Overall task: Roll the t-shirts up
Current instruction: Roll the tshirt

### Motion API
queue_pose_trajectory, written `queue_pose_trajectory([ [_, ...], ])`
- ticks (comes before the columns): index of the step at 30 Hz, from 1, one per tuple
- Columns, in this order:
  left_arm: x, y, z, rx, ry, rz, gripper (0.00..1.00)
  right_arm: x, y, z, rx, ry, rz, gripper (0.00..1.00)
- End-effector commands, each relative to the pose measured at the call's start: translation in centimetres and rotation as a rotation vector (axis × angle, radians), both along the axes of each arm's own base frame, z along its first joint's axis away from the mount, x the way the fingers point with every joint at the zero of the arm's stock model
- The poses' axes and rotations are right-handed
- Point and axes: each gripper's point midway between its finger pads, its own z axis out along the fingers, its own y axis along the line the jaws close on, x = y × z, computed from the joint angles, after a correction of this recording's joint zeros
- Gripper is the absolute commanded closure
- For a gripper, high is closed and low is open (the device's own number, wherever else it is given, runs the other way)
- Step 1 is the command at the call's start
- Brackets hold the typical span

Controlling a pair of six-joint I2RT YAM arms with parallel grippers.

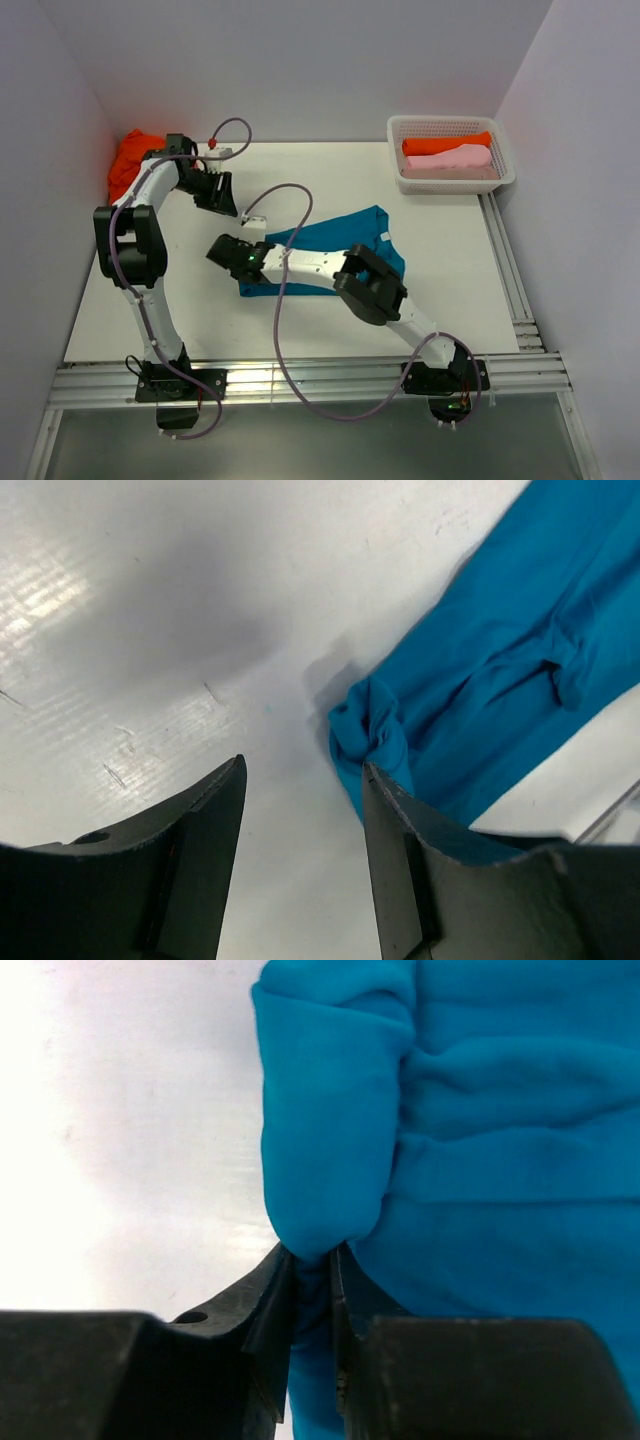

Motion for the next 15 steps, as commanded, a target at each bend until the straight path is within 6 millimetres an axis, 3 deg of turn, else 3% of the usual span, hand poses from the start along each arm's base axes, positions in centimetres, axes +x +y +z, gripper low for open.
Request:
queue_pose_trajectory([
  [1,-0.6,0.6,1.8,-0.069,-0.014,-0.026,0.45,-2.0,0.7,-2.9,0.203,0.202,0.114,0.82],
  [2,-0.9,0.7,1.8,-0.078,-0.006,-0.027,0.45,-0.9,2.6,-1.2,0.351,0.163,0.132,0.83],
  [3,-1.2,0.9,1.8,-0.082,-0.002,-0.033,0.45,-0.8,1.0,-2.6,0.38,0.19,0.121,0.83],
  [4,-1.3,1.5,1.8,-0.09,0.003,-0.022,0.45,-1.3,1.8,-1.1,0.468,0.218,0.164,0.83],
  [5,-1.6,1.7,1.7,-0.101,0.008,-0.023,0.45,-0.4,3.1,0.6,0.584,0.186,0.175,0.83],
  [6,-1.9,2.1,1.6,-0.106,0.013,-0.022,0.45,0.0,2.4,0.3,0.613,0.189,0.165,0.82],
  [8,-2.6,2.3,1.3,-0.117,0.026,-0.028,0.45,-0.2,3.8,2.0,0.738,0.206,0.21,0.82],
  [15,-5.0,2.1,-0.7,-0.14,0.065,-0.047,0.45,-0.4,4.9,2.6,0.954,0.248,0.215,0.81],
])
